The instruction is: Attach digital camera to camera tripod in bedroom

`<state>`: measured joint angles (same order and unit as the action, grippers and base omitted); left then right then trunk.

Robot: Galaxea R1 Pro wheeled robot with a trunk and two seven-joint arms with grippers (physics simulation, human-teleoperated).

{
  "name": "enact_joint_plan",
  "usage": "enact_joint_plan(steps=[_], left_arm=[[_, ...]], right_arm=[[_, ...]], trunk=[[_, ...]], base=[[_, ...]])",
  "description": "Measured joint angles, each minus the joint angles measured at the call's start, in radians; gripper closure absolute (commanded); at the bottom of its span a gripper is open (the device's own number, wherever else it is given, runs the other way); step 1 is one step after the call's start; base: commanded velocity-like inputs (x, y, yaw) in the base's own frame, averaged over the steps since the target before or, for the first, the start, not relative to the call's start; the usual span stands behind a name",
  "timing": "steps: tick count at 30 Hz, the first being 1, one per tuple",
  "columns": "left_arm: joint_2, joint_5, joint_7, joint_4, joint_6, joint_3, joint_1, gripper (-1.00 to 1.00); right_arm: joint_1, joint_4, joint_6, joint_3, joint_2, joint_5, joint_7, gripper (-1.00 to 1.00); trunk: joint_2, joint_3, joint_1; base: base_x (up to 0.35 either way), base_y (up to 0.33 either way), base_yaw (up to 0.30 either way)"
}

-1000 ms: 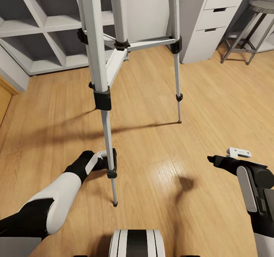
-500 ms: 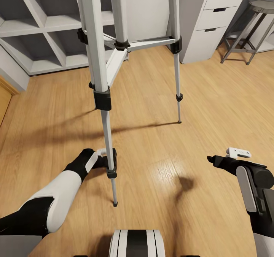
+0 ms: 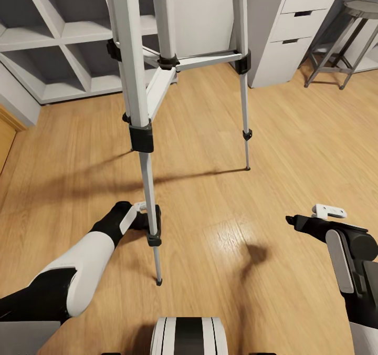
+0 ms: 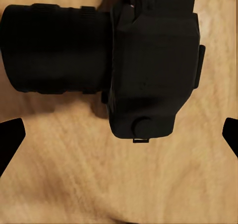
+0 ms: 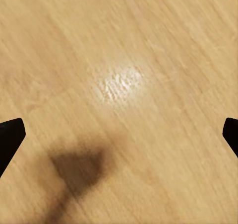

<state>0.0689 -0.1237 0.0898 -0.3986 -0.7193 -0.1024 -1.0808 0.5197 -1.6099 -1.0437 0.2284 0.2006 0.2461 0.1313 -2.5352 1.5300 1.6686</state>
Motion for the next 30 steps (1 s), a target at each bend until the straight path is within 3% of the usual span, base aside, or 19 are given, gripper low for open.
enact_joint_plan(steps=[30], left_arm=[[0.019, 0.001, 0.005, 0.0, -0.002, 0.0, -0.016, -1.0]], right_arm=[[0.0, 0.0, 0.0, 0.0, 0.0, 0.0, 0.0, -1.0]], trunk=[[0.0, 0.0, 0.0]], base=[[0.0, 0.0, -0.061]])
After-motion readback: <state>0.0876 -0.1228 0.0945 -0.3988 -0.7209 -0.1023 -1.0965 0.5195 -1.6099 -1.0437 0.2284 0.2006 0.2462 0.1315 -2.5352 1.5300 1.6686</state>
